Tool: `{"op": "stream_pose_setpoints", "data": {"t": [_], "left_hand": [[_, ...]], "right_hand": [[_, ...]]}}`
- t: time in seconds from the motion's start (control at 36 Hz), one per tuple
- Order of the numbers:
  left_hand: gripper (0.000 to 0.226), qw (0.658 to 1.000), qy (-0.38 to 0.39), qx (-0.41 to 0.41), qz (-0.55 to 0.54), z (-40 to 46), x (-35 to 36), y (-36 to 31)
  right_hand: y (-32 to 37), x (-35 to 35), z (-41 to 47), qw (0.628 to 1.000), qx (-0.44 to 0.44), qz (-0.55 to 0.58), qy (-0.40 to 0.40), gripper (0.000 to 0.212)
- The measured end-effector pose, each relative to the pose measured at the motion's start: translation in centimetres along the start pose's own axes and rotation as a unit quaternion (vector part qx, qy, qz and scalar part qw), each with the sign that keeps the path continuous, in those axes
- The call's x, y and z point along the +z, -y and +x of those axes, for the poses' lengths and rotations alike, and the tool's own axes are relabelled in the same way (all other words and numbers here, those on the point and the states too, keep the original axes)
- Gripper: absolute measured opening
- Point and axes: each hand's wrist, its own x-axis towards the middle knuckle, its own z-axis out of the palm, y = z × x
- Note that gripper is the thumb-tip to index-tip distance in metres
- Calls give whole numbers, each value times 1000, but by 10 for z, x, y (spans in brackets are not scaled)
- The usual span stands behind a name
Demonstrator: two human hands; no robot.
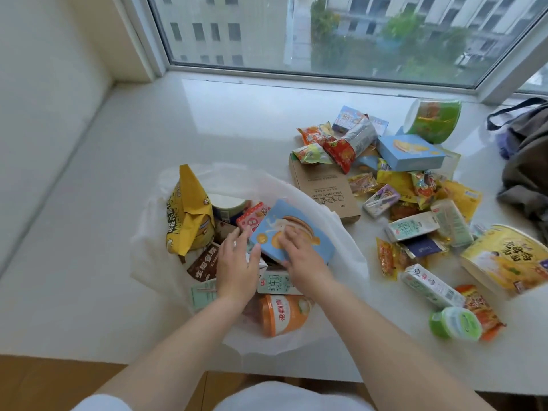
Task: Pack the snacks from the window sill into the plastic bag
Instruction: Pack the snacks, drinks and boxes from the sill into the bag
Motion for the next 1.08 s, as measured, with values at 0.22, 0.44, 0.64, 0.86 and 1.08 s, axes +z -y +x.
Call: {"op": "stream_pose_setpoints", "data": {"t": [0.22, 0.44, 0.64, 0.86, 1.08], "left_hand": [[45, 962, 76, 159, 208, 19, 12, -29], [59, 917, 192, 149, 316, 30, 24, -51], [57, 926, 197, 125, 297, 34, 21, -54], [49, 951, 178, 116, 223, -22, 21, -73], [11, 862, 360, -206, -291, -46, 24, -103]], "right_hand": [[-39, -23, -40, 916, 331, -14, -224, 78], [-58, -78, -49, 823, 402, 384, -115, 21], [-50, -98, -55, 679, 305, 665, -55, 41], [-61, -94, -49, 649, 319, 688, -59, 51], [-64, -106, -50, 673, 348, 643, -116, 39]]}}
